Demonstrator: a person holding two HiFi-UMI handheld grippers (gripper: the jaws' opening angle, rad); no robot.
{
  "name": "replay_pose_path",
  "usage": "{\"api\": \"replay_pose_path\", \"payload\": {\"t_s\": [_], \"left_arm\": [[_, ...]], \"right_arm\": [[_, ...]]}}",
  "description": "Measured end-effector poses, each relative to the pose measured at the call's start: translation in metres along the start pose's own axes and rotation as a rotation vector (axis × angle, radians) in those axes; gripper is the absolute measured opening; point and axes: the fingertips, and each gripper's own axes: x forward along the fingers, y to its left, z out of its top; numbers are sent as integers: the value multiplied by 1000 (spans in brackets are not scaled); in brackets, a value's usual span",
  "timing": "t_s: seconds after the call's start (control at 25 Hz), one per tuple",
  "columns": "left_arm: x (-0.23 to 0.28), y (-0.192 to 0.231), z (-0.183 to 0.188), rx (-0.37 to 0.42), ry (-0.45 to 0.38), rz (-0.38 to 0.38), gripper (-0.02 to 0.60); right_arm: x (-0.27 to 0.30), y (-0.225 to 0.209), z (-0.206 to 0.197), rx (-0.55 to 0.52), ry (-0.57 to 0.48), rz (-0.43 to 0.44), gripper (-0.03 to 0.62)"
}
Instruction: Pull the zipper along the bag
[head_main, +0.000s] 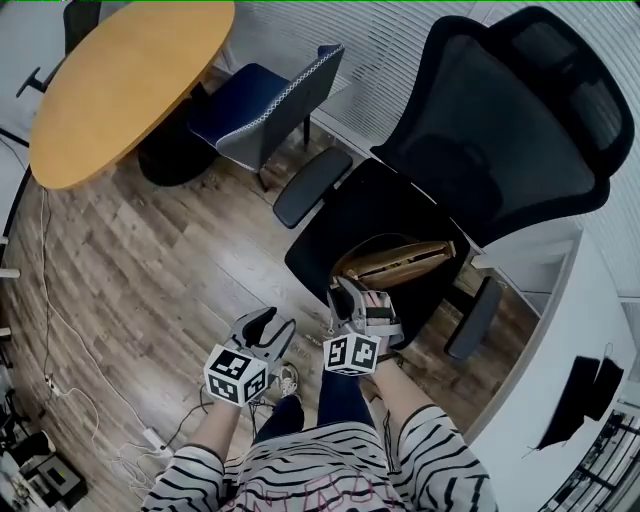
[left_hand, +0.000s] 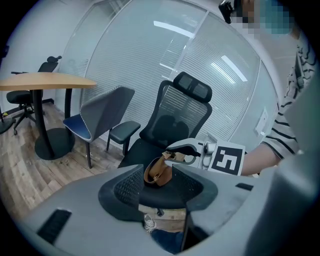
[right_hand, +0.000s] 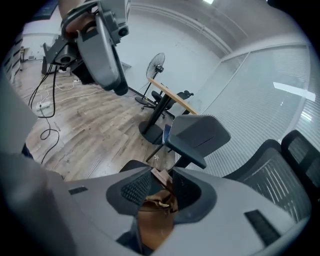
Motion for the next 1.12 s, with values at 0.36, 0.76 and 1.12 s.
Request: {"api": "replay_pose_path", "payload": {"t_s": [0.36, 0.76, 1.12], "left_arm": [[11, -10, -7, -1, 13, -20, 156], [31, -21, 1, 8, 14, -53, 156], [38, -21, -1, -3, 24, -59, 156]], "right_arm": [[-12, -16, 12, 224, -131, 16, 94], [-24, -35, 11, 451, -209, 41, 95], [-31, -41, 2, 734, -267, 94, 95]]}}
